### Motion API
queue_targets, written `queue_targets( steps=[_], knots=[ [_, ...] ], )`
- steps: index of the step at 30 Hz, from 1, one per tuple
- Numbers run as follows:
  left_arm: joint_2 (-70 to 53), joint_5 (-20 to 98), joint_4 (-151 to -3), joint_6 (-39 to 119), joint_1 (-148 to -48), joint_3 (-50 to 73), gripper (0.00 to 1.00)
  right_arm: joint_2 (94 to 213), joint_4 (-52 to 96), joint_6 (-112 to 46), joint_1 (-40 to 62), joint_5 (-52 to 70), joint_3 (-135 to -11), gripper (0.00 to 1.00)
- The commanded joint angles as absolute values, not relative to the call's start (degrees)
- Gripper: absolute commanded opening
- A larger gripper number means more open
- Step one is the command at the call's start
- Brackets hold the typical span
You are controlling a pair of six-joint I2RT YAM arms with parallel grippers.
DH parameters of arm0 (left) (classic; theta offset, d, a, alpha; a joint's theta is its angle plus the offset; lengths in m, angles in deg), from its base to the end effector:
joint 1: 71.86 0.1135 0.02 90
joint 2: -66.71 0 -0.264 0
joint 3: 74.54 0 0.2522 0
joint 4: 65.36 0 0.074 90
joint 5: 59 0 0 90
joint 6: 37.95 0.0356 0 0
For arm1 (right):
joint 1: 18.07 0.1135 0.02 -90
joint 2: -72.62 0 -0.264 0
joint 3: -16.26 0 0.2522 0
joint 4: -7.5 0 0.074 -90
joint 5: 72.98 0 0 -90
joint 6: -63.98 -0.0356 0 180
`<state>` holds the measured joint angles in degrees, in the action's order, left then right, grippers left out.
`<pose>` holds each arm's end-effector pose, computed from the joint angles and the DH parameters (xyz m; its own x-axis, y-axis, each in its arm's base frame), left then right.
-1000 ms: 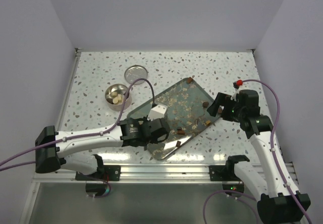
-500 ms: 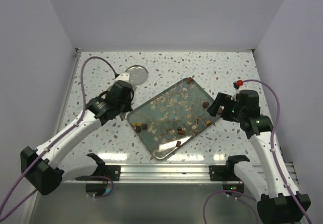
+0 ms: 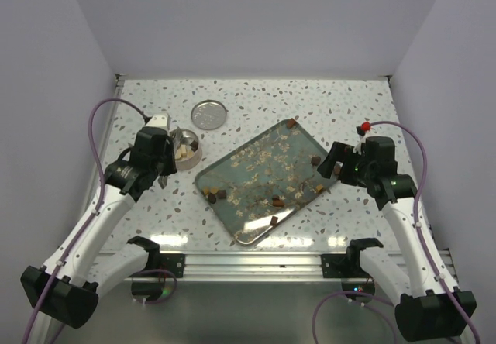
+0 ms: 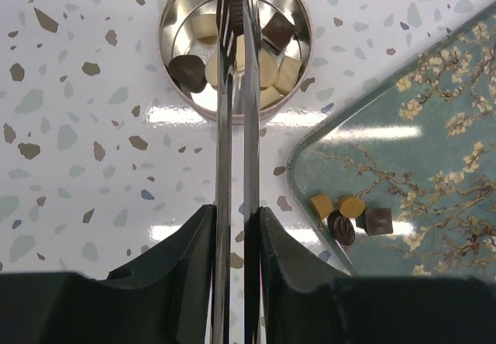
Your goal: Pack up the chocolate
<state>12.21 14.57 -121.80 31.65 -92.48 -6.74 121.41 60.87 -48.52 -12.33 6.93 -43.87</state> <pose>0.1824 -0.0579 0.3125 -0.6503 -0.1126 -0.7513 -0.0875 0.9935 -0.0731 0.1729 0.0236 0.2887 -0.7027 0.3080 -0.6414 0.0443 0.9186 0.3926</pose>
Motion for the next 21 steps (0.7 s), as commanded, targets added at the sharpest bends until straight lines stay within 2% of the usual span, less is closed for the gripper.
queue_targets(
  steps=[1,10,21],
  knots=[
    [13.18,15.79,-121.04,32.19,-91.98,-6.64,0.32,121.31,60.45,-48.17,-12.09,6.12,-45.05,0.98],
    [13.54,15.44,-121.4,32.01,-91.98,-6.55,0.42,121.39,60.9,-47.64,-12.09,6.12,-45.31,0.98],
    [13.63,14.2,-123.86,36.05,-92.07,-0.76,0.4,121.48,60.37,-47.38,-12.09,5.85,-44.88,0.98]
  ],
)
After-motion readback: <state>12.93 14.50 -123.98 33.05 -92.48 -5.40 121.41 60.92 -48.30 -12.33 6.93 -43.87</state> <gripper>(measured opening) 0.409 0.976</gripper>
